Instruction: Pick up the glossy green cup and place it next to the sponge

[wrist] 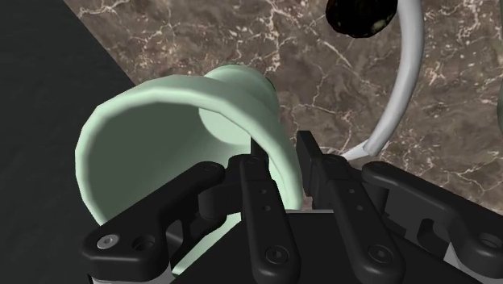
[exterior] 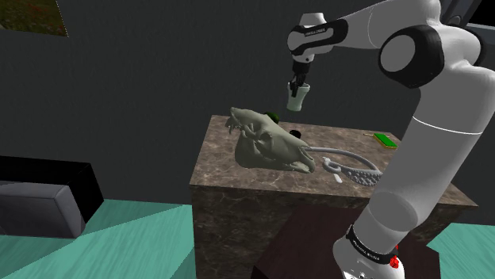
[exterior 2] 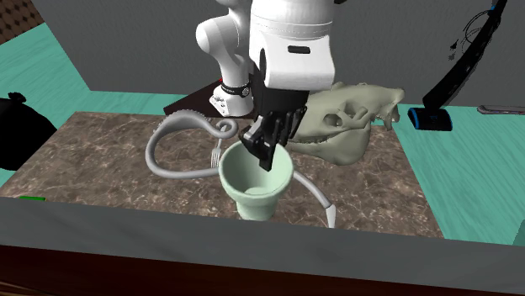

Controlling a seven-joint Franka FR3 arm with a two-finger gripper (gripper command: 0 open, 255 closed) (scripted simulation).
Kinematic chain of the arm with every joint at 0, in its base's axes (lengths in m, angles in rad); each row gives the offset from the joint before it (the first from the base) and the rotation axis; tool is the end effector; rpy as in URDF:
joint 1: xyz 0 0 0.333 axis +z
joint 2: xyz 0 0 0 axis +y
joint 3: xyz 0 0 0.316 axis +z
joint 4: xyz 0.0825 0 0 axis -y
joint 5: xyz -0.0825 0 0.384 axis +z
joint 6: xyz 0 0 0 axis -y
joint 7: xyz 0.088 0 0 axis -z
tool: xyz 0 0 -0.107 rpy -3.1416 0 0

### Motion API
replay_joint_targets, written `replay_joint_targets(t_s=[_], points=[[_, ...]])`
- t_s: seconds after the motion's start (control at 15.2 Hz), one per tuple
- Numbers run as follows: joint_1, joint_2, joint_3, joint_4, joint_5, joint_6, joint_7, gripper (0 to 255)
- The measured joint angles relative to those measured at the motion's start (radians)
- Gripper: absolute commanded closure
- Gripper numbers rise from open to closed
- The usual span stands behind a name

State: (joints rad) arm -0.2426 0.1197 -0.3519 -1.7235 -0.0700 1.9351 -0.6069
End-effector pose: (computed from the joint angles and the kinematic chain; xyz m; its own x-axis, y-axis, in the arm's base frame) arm 0.5059 -0.3369 0.5192 0.9990 0.0398 0.0178 0.0368 -0.9888 0.1445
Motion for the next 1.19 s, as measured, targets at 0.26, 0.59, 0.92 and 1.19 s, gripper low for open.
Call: replay_joint_targets(t_s=[0.26,0.59,0.92,1.19], points=[[0.0,-0.004,0.0,0.05,0.0,-0.053,-0.005,255],[-0.001,-0.001,-0.001,0.122,0.003,-0.123,-0.011,255],[-0.024,-0.073,-0.024,0.031,-0.018,-0.095,-0.053,255],[-0.058,-0.143,-0.059,-0.075,-0.039,-0.048,-0.114,255]])
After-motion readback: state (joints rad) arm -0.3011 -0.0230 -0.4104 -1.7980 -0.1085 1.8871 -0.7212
